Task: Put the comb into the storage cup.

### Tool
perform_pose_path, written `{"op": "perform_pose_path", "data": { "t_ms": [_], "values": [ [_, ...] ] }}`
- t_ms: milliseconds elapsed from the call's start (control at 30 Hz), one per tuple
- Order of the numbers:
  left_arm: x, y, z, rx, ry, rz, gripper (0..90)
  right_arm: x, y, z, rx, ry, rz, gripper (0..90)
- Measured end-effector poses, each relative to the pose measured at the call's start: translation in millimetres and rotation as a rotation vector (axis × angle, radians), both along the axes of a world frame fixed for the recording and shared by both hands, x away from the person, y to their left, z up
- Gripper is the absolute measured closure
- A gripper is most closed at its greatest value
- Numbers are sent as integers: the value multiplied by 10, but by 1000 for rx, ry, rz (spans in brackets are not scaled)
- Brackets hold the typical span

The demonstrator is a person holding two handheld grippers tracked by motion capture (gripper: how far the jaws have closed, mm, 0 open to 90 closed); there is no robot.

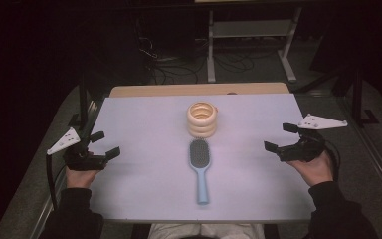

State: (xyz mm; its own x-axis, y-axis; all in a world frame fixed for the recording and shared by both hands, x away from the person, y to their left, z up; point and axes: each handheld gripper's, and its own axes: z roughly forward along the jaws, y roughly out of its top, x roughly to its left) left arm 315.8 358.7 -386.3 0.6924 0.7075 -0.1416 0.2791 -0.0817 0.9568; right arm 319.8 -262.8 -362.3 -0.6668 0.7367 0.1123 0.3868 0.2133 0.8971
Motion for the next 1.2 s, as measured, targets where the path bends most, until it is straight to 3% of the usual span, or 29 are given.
{"op": "perform_pose_path", "data": {
  "t_ms": [367,600,1200],
  "values": [
    [-2,1,3,-3,-3,0,0,50,150,166,-40,-2,49,0],
    [-7,20,13,-36,-6,2,0,89,232,237,-54,-3,73,0],
    [7,22,8,-38,-3,-3,0,182,539,441,-107,-1,171,0]
  ]
}}
